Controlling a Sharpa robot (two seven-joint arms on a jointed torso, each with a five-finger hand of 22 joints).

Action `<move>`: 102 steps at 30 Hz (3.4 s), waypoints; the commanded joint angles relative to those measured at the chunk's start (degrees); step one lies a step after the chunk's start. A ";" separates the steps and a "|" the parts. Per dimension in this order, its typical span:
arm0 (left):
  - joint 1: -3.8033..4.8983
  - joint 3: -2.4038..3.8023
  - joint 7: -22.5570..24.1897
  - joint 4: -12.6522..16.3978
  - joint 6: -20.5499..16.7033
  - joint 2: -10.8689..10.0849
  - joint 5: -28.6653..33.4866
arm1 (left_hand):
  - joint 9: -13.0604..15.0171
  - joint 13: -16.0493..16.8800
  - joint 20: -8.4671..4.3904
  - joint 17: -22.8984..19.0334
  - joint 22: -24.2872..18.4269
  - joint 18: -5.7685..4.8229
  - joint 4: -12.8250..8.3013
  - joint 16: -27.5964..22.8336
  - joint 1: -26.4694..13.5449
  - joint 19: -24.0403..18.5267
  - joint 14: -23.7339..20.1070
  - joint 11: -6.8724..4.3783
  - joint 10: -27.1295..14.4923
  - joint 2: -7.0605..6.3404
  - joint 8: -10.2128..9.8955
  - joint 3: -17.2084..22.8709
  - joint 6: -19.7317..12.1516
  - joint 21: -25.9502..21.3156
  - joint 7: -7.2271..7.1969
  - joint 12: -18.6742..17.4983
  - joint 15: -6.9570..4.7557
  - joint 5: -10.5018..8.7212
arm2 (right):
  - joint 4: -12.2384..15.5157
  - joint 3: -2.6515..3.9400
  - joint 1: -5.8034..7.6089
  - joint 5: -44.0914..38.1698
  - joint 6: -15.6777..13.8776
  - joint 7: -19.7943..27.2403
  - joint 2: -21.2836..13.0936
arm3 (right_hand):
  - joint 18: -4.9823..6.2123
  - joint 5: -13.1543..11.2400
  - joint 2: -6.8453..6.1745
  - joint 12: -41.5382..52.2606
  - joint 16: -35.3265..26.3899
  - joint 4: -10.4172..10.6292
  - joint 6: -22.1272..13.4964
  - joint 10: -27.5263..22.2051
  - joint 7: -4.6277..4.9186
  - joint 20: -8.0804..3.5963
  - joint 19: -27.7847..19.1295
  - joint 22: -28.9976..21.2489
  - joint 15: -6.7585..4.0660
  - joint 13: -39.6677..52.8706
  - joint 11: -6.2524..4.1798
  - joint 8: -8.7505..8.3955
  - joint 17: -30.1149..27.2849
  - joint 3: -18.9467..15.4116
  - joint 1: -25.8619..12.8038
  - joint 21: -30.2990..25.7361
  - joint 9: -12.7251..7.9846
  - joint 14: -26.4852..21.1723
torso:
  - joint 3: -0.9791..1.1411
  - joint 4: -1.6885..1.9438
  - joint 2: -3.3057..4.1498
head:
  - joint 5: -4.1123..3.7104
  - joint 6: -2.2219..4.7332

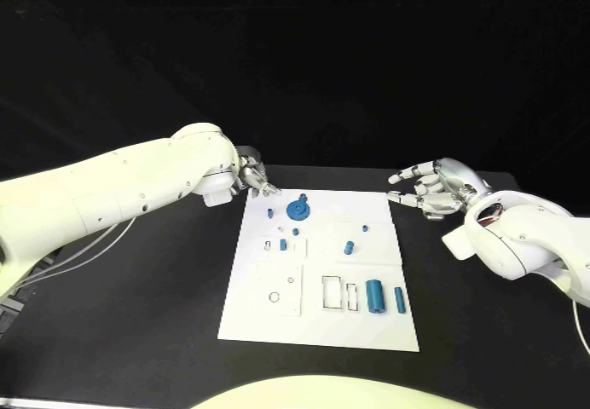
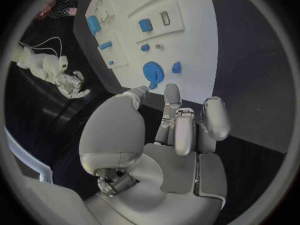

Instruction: Assemble the parts on the task board

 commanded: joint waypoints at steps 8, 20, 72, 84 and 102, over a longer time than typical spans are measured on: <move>0.34 -1.24 0.90 -6.12 5.23 3.72 0.49 | -0.26 -0.19 0.31 8.18 0.00 0.61 0.10 -0.23 -0.57 -0.05 3.26 0.00 -0.37 0.14 -0.33 -0.88 0.84 -0.24 0.32 0.23 0.54 -0.31 | -0.03 0.00 -0.21 -0.52 0.21 0.73 0.22 | 0.48 0.21 -0.02 -0.22 -0.19 0.06 -0.33 -0.43 0.07 -0.02 -0.26 -0.05 -0.35 0.50 -0.09 0.35 7.83 0.14 -0.75 -0.15 -0.05 4.09 | -0.14 -0.08 0.32 | 0.01 -0.06; -0.01 -2.71 0.62 -10.64 5.87 6.36 0.81 | -0.30 -0.47 0.29 8.26 0.07 0.63 0.13 -0.08 -3.33 -0.07 3.25 -0.19 -0.50 1.08 -0.25 -3.12 1.89 -0.29 0.01 0.75 0.42 -2.69 | -0.19 0.00 -0.27 -0.52 0.09 0.73 0.51 | 0.49 0.33 0.02 -0.23 -0.19 -0.01 -0.37 -0.45 0.07 -0.02 -0.25 -0.08 -0.35 0.47 -0.11 0.41 7.85 0.27 -0.77 -0.21 -0.08 4.10 | -0.13 -0.07 0.28 | 0.04 -0.37; -0.78 -3.61 1.50 -13.23 9.58 7.68 4.96 | 0.57 -1.56 -0.33 10.11 1.94 0.29 -0.35 1.27 6.15 0.95 4.02 -1.43 0.17 3.87 1.04 0.54 3.89 0.49 -1.35 1.22 -0.58 -2.32 | -0.09 0.01 -0.28 -0.67 0.11 0.63 0.50 | 0.48 0.47 0.00 -0.18 -0.19 -0.10 -0.42 -0.40 0.06 -0.03 -0.18 -0.05 -0.37 0.50 -0.12 0.58 7.89 0.59 -0.72 -0.22 -0.14 4.12 | -0.04 0.01 0.20 | -0.16 -1.00; -0.96 -3.85 2.07 -14.13 8.76 7.97 5.85 | 2.22 -2.38 -0.54 10.76 3.06 0.10 -2.88 1.71 13.07 1.44 4.29 -1.50 1.29 4.79 1.96 13.49 2.75 0.90 -1.29 0.80 -0.68 -2.32 | -0.05 0.01 -0.28 -0.67 0.18 0.63 0.46 | 0.47 0.48 0.01 -0.10 -0.17 -0.08 -0.40 -0.31 0.05 -0.04 -0.14 -0.02 -0.37 0.59 -0.12 0.64 7.96 0.66 -0.76 -0.18 -0.15 4.14 | -0.04 -0.06 0.19 | -0.08 -1.08; -1.05 -3.71 3.26 -6.74 4.92 1.67 13.18 | 6.51 1.08 -1.31 14.31 7.11 -0.64 -13.11 3.73 2.60 4.11 5.70 -2.53 6.46 -0.58 4.75 31.15 5.20 2.93 -2.21 4.10 -1.55 4.20 | -0.01 0.01 -0.28 -0.67 0.24 0.61 0.10 | 0.47 0.51 -0.01 -0.10 -0.20 -0.06 -0.37 -0.31 0.04 -0.04 -0.14 -0.04 -0.38 0.58 -0.13 0.72 7.89 0.73 -0.84 -0.24 -0.16 4.12 | -0.02 0.17 0.05 | 0.33 -0.89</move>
